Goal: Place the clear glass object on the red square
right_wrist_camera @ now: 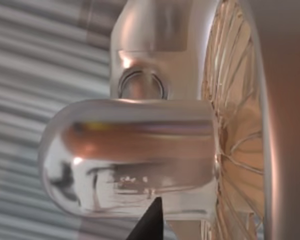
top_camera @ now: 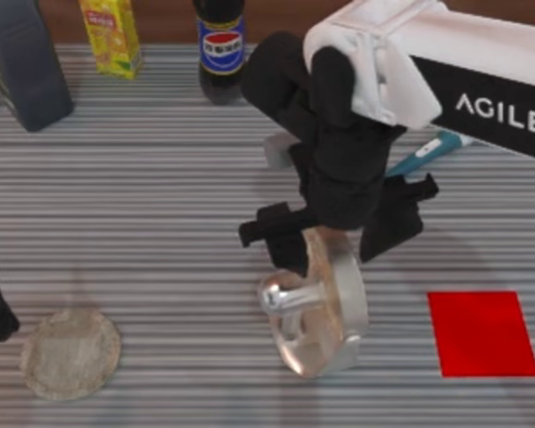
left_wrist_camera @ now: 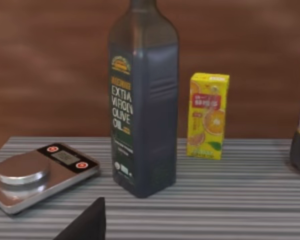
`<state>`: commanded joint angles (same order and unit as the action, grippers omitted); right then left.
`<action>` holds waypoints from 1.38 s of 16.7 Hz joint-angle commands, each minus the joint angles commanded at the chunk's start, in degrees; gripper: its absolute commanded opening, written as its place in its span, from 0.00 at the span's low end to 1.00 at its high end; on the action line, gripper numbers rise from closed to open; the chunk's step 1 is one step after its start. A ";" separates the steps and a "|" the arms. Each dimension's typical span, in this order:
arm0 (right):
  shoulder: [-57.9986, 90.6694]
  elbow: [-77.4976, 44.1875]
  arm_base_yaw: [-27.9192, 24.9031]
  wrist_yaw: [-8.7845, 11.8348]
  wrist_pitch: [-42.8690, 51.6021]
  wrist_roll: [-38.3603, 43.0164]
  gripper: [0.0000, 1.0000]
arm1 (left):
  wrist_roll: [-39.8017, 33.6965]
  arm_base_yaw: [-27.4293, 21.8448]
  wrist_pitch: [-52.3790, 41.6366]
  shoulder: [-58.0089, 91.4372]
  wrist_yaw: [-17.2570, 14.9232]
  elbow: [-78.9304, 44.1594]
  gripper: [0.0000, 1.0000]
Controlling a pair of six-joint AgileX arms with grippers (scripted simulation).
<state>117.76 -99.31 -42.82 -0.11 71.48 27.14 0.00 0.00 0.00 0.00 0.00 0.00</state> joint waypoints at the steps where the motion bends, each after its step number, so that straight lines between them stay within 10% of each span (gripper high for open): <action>1: 0.00 0.00 0.00 0.00 0.00 0.00 0.40 | 0.00 0.00 0.00 0.00 0.00 0.00 1.00; 7: 0.00 0.00 0.00 0.00 0.00 0.00 0.00 | 0.00 0.00 0.00 0.00 0.00 0.00 1.00; 23: 0.21 -11.29 -0.33 0.00 11.07 0.00 0.00 | 0.00 0.00 0.00 0.00 0.00 0.00 1.00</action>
<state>117.97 -110.60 -43.15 -0.11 82.55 27.14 0.00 0.00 0.00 0.00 0.00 0.00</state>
